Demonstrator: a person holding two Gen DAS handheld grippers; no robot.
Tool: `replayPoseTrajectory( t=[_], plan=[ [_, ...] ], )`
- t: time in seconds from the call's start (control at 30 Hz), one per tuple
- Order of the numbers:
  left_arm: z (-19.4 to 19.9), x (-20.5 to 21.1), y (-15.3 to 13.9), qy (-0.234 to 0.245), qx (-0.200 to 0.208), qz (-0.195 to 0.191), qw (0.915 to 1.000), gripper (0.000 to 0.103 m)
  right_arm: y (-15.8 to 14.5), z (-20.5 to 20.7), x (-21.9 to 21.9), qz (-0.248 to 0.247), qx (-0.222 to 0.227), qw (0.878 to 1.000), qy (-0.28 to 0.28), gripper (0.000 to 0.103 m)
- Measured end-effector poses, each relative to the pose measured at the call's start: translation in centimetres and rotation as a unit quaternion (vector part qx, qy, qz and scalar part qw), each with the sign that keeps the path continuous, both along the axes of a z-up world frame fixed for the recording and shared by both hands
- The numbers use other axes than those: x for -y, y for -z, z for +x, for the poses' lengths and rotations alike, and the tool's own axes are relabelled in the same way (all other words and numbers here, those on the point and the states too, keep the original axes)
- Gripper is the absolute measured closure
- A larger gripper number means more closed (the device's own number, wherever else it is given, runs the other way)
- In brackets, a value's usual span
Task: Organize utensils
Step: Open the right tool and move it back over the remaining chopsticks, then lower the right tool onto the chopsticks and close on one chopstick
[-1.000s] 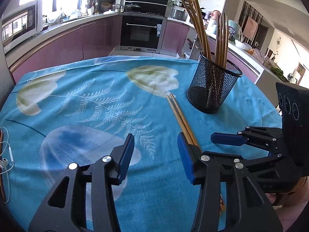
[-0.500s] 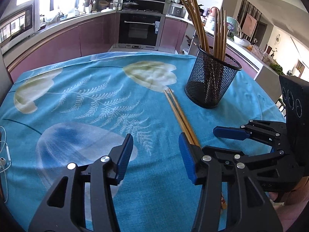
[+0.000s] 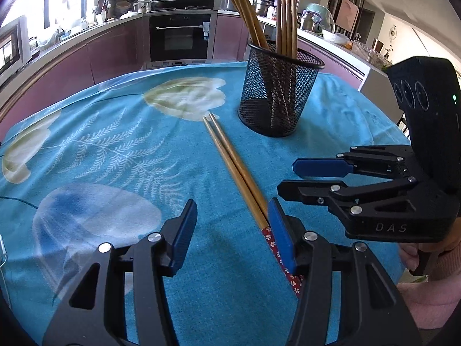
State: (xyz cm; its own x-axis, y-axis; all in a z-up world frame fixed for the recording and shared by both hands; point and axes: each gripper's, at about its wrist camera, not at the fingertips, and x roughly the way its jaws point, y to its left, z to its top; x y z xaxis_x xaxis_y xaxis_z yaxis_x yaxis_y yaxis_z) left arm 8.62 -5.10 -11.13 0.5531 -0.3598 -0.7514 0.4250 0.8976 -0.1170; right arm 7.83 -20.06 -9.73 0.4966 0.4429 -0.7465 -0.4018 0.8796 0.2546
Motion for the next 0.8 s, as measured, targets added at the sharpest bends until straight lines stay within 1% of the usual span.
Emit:
replayPoseTrajectory(
  t=[0.07,0.13,0.23,0.37,0.53,0.63,0.73,0.8],
  plan=[
    [0.0,0.3,0.4,0.003,-0.005,0.004,1.0000,0.053,0.0,0.0,0.2,0.000,-0.001,1.000,0.001,0.068],
    [0.2,0.4,0.7,-0.001,-0.009,0.010,0.9999,0.057,-0.1,-0.1,0.1,0.000,0.000,1.000,0.000,0.068],
    [0.3,0.3,0.7,-0.002,-0.011,0.009,0.9999,0.058,-0.1,0.1,-0.1,0.000,0.000,1.000,-0.002,0.068],
    [0.2,0.1,0.7,-0.009,-0.014,0.010,0.9998,0.063,-0.1,0.2,-0.7,-0.003,0.002,1.000,-0.009,0.068],
    [0.0,-0.8,0.5,-0.021,-0.024,-0.005,0.9995,0.076,-0.2,0.7,-1.9,-0.008,0.004,1.000,-0.015,0.068],
    [-0.1,-1.2,0.5,-0.027,-0.027,-0.013,0.9992,0.078,-0.1,1.2,-2.6,-0.012,0.002,1.000,-0.017,0.068],
    [-0.3,-1.3,0.6,-0.030,-0.030,-0.021,0.9989,0.081,0.0,1.4,-3.2,-0.026,0.007,1.000,-0.017,0.069],
    [-0.3,-1.2,0.5,-0.030,-0.031,-0.024,0.9988,0.085,0.0,1.4,-3.3,-0.034,0.008,0.999,-0.016,0.072]
  ],
)
